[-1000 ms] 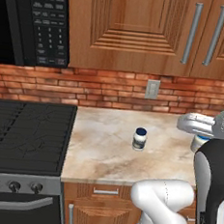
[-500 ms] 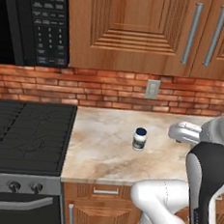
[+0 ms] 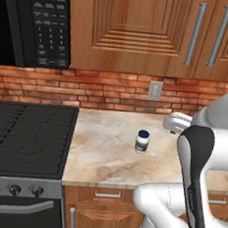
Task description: Place the mayonnaise and mayonnaise from the counter to the top shelf of the fridge. If the existing items in the fridge are on the top shelf, move them to other shelves.
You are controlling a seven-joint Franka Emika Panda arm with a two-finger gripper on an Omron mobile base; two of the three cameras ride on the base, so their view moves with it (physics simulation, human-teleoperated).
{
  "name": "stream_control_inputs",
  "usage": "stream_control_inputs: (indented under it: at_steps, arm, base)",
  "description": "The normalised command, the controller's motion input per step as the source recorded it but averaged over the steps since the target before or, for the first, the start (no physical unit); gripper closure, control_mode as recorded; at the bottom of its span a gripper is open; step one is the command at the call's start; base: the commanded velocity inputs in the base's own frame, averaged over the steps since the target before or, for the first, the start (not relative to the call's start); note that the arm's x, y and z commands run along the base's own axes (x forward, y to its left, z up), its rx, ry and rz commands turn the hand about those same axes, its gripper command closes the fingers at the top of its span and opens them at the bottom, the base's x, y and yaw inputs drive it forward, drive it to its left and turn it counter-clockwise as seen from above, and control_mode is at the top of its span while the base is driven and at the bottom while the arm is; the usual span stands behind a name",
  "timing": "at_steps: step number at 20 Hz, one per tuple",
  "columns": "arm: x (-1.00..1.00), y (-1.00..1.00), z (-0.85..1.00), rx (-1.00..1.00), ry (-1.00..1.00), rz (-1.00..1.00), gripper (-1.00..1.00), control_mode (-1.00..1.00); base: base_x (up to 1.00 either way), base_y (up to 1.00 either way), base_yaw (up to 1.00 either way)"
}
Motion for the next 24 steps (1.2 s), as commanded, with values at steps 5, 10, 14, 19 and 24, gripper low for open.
stream_control_inputs:
  at_steps: [5, 10, 14, 19, 24]
  arm:
    - [0.38, 0.00, -0.35, -0.09, 0.03, 0.00, -1.00, -1.00]
    - [0.40, 0.00, -0.55, -0.12, 0.00, 0.00, -1.00, -1.00]
    - [0.40, 0.00, -0.48, -0.07, 0.00, 0.01, -1.00, -1.00]
    - [0.41, 0.00, -0.24, 0.00, 0.00, 0.00, -1.00, -1.00]
    - [0.43, 0.02, -0.12, 0.00, 0.00, 0.00, -1.00, -1.00]
  base:
    - [0.00, 0.00, 0.00]
    - [0.00, 0.00, 0.00]
    - [0.00, 0.00, 0.00]
    - [0.00, 0.00, 0.00]
    - [0.00, 0.00, 0.00]
